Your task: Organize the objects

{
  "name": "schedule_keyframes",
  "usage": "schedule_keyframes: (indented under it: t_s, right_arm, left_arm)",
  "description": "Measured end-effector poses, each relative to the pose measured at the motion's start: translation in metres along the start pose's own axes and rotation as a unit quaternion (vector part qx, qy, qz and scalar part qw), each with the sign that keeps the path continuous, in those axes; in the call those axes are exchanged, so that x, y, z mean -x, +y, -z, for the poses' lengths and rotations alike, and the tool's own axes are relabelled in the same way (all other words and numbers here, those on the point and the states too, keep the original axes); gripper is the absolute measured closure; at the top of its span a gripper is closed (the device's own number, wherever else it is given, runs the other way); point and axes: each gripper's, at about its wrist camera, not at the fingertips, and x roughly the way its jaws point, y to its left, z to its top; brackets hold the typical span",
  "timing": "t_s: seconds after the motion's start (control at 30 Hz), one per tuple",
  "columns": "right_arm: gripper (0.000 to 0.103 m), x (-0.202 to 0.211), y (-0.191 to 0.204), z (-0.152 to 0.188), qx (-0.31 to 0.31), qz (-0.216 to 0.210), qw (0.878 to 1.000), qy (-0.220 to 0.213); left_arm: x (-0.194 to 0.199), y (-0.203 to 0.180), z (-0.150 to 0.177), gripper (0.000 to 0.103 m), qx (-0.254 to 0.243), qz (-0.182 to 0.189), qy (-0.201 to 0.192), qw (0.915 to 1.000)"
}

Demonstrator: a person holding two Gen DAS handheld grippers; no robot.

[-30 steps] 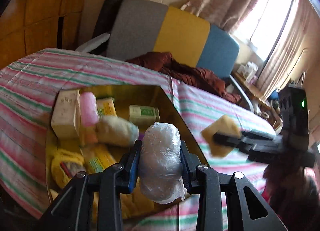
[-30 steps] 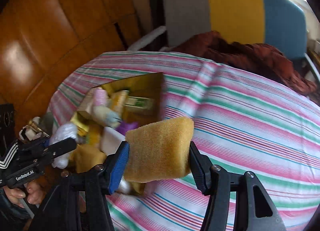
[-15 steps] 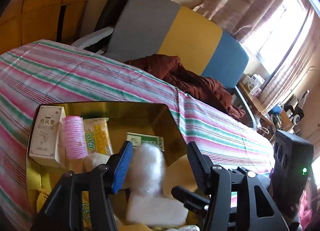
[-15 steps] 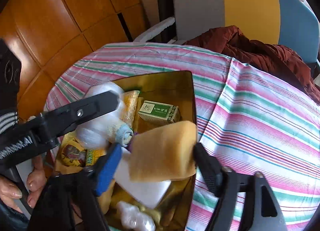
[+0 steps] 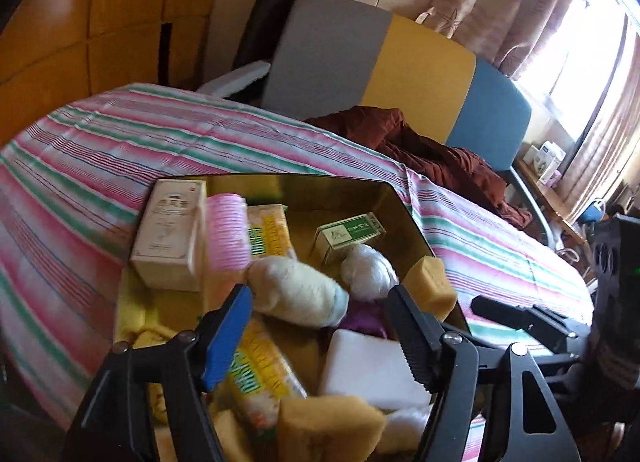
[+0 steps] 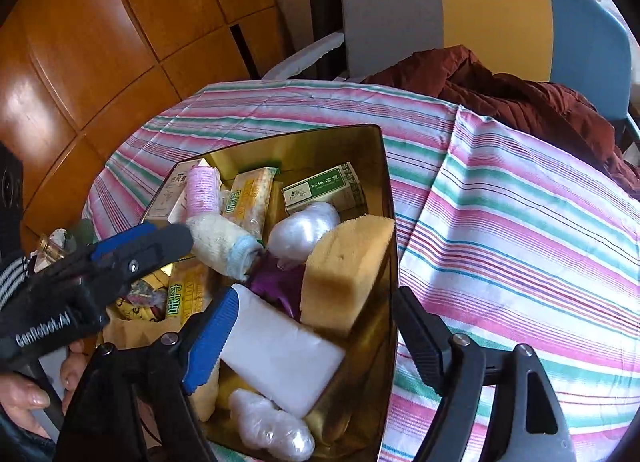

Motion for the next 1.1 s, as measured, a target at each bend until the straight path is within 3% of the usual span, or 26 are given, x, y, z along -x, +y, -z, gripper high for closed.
schedule_keyframes:
  t_s: [0.6,0.83,0.97,1.1]
  right_arm:
    - [0.019,0.025,0.018,0.027,0.006,0.062,0.998,-0.022]
    - [0.019,0.04,0.019,0.043,-0.008,0.097,0.994,-0.043]
    - [0.019,0.046,0.018,0.055,-0.016,0.11,0.993,-0.047]
    - [0.019,0.05,0.017,0.067,-0.023,0.118,0.992,-0.047]
  left_arm:
    - [0.044,-0.006,0.035,0.016,-0.029,-0.085,-0.032,0.9954]
    - [0.057,-0.012,0.053,0.001,-0.034,-0.099,-0.039,0.9938]
    - [0.063,-0.015,0.064,0.0,-0.033,-0.094,-0.039,0.9943]
    - [0.064,-0.021,0.072,0.0,-0.036,-0.114,-0.034,0.9923]
